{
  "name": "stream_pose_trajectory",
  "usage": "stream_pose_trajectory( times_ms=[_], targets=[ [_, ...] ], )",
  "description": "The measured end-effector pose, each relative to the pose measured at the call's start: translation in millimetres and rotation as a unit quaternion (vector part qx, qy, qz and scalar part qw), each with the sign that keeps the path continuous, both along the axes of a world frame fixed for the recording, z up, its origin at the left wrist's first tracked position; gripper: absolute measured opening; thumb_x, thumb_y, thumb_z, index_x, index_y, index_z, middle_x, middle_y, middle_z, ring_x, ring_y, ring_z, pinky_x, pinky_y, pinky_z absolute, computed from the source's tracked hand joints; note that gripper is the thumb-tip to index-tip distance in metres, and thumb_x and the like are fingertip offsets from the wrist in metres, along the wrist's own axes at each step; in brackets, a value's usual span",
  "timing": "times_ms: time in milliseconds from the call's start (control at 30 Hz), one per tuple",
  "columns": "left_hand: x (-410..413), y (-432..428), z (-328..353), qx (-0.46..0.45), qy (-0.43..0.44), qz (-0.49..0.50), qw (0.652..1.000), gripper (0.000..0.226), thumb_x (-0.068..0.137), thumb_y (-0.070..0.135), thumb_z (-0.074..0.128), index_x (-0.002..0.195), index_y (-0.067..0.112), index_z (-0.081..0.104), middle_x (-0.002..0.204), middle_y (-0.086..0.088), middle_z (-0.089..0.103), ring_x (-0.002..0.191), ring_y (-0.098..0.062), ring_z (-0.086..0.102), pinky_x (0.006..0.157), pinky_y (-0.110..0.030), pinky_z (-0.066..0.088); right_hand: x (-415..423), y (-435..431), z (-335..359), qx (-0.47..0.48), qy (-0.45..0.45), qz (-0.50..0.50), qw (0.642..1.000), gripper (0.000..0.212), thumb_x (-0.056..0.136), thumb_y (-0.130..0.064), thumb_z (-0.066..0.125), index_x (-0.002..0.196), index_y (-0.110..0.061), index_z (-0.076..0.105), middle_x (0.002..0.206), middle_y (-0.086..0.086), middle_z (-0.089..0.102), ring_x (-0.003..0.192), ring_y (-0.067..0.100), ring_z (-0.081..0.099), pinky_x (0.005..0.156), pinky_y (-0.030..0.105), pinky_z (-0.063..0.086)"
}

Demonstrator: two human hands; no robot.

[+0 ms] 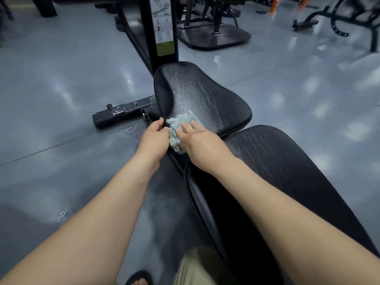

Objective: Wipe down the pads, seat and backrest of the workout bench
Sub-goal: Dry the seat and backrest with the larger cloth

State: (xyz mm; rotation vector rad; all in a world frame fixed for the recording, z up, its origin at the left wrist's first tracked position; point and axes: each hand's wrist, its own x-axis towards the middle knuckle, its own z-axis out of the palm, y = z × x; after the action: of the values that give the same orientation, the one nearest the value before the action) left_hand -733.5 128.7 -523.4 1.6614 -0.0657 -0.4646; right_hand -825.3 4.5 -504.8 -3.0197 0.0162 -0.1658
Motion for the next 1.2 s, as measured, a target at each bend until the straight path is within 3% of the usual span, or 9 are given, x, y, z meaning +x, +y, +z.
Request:
stream_pose_trajectory(
  times_ms=[133, 267, 400, 600, 667, 800, 1000, 1100, 1200],
  targets=[
    [1.4, 4.4, 8.1, -0.066, 0.075, 0.0, 0.995, 0.037, 0.095, 0.034, 0.054, 0.131, 0.027, 0.061, 0.126, 0.005, 0.068, 0.116, -0.014, 0.062, 0.098, -0.035, 0.049, 4.7, -1.9, -2.9, -0.029, 0.019, -0.038, 0.999, 0.055, 0.105, -0.034, 0.041, 0.158, -0.025, 0.026, 0.165, -0.001, 0.025, 0.153, 0.023, 0.02, 0.122, 0.042, 0.025],
    [6.1, 8.6, 9.0, -0.072, 0.094, -0.002, 0.993, 0.019, 0.101, 0.034, 0.051, 0.106, 0.026, 0.067, 0.099, 0.015, 0.073, 0.103, -0.01, 0.064, 0.091, -0.035, 0.05, 20.9, -25.9, 8.1, -0.02, 0.037, -0.089, 0.995, 0.054, 0.108, -0.042, 0.023, 0.16, -0.031, 0.012, 0.168, -0.007, 0.011, 0.155, 0.019, 0.011, 0.125, 0.044, 0.01],
    [6.5, 10.5, 13.8, -0.056, 0.095, -0.01, 0.994, 0.016, 0.102, 0.034, 0.05, 0.103, 0.026, 0.064, 0.106, 0.009, 0.064, 0.105, -0.013, 0.058, 0.087, -0.034, 0.049, 46.0, -47.5, 16.1, 0.0, 0.052, -0.121, 0.991, 0.055, 0.108, -0.041, 0.023, 0.161, -0.028, 0.013, 0.169, 0.003, 0.009, 0.155, 0.029, 0.012, 0.123, 0.05, 0.012],
    [16.4, 10.0, 10.5, -0.039, 0.07, -0.017, 0.997, 0.017, 0.097, 0.035, 0.052, 0.1, 0.025, 0.066, 0.102, 0.001, 0.064, 0.098, -0.021, 0.061, 0.082, -0.035, 0.051, -6.0, -22.0, -2.8, -0.022, -0.014, -0.012, 1.0, 0.053, 0.096, -0.032, 0.046, 0.145, -0.013, 0.051, 0.149, 0.019, 0.049, 0.137, 0.043, 0.044, 0.116, 0.045, 0.035],
    [19.6, 10.1, 9.0, -0.042, 0.074, -0.007, 0.996, 0.017, 0.096, 0.035, 0.054, 0.102, 0.025, 0.066, 0.105, 0.0, 0.067, 0.1, -0.022, 0.063, 0.079, -0.033, 0.052, -9.6, -21.7, -1.8, -0.025, 0.001, -0.013, 1.0, 0.053, 0.098, -0.036, 0.044, 0.147, -0.017, 0.05, 0.152, 0.015, 0.047, 0.141, 0.04, 0.041, 0.117, 0.046, 0.035],
    [22.3, 10.7, 11.2, -0.061, 0.088, 0.008, 0.994, 0.014, 0.096, 0.031, 0.055, 0.1, 0.024, 0.067, 0.11, 0.001, 0.069, 0.102, -0.024, 0.065, 0.081, -0.033, 0.053, 22.0, -27.4, 9.3, -0.024, 0.03, -0.057, 0.998, 0.053, 0.106, -0.044, 0.031, 0.157, -0.031, 0.029, 0.166, 0.003, 0.024, 0.153, 0.027, 0.021, 0.123, 0.045, 0.018],
    [18.6, 14.1, 17.7, -0.062, 0.1, 0.011, 0.993, 0.022, 0.098, 0.032, 0.052, 0.112, 0.023, 0.067, 0.12, 0.001, 0.067, 0.112, -0.026, 0.064, 0.081, -0.033, 0.051, 106.9, -49.2, 28.6, 0.023, 0.063, -0.11, 0.992, 0.056, 0.107, -0.043, 0.022, 0.161, -0.033, 0.013, 0.169, 0.006, 0.005, 0.155, 0.029, 0.004, 0.124, 0.05, 0.009],
    [16.8, 17.7, 17.3, -0.055, 0.1, -0.007, 0.993, 0.03, 0.097, 0.036, 0.053, 0.121, 0.023, 0.065, 0.124, 0.003, 0.066, 0.113, -0.024, 0.064, 0.08, -0.032, 0.05, 121.1, -47.5, 30.9, 0.027, 0.065, -0.118, 0.991, 0.056, 0.106, -0.041, 0.023, 0.161, -0.033, 0.013, 0.169, 0.008, 0.004, 0.155, 0.031, -0.002, 0.124, 0.05, 0.008],
    [20.8, 18.9, 17.6, -0.04, 0.096, -0.011, 0.995, 0.027, 0.098, 0.034, 0.053, 0.119, 0.023, 0.065, 0.122, 0.001, 0.066, 0.112, -0.025, 0.065, 0.08, -0.032, 0.052, 90.8, -34.9, 25.8, 0.028, 0.043, -0.098, 0.994, 0.054, 0.107, -0.04, 0.027, 0.159, -0.033, 0.021, 0.168, 0.008, 0.012, 0.154, 0.032, 0.007, 0.124, 0.047, 0.013]
  ],
)
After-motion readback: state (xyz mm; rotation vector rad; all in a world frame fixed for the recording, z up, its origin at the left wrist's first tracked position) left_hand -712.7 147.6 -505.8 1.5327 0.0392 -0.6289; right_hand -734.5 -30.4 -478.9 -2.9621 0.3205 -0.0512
